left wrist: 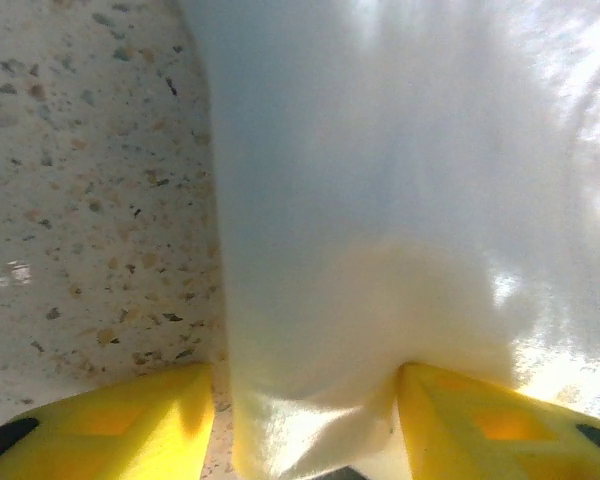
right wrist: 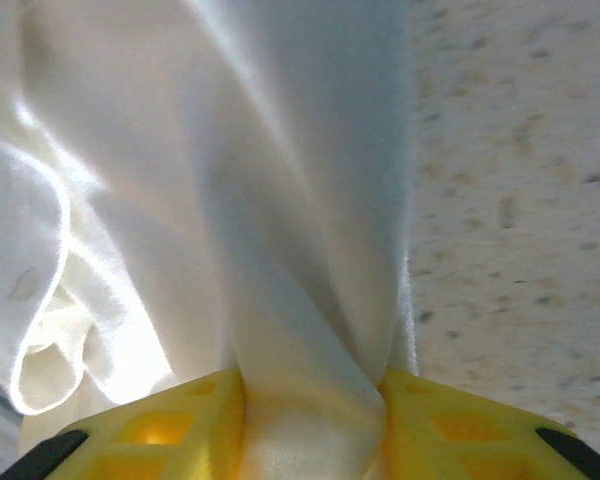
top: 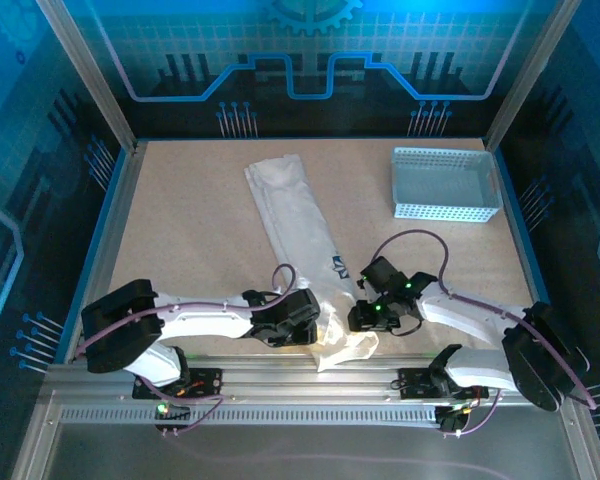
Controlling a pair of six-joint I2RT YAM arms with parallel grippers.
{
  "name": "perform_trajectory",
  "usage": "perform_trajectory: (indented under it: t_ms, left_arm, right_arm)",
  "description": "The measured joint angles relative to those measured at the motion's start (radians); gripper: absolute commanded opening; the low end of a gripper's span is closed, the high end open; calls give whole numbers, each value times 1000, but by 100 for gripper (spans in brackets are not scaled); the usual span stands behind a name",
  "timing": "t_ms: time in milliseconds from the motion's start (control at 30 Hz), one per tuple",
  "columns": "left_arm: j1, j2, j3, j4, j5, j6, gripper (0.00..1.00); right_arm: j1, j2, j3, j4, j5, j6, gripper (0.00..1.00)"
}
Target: Fold the inside-out t-shirt
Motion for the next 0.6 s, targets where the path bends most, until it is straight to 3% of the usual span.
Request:
perform_trajectory:
  t_ms: [333,433,600]
  left_arm:
    - [20,-114,-137,225,8,-16,57]
    - [20,-111,-138,228,22,-31,56]
    - [20,-58,-136,237,42,-53,41]
  right_arm:
    - [206,14,21,122,19,175,41]
    - [208,-5,29,107,56,195,44]
    - [114,-99,26,41,87,187,44]
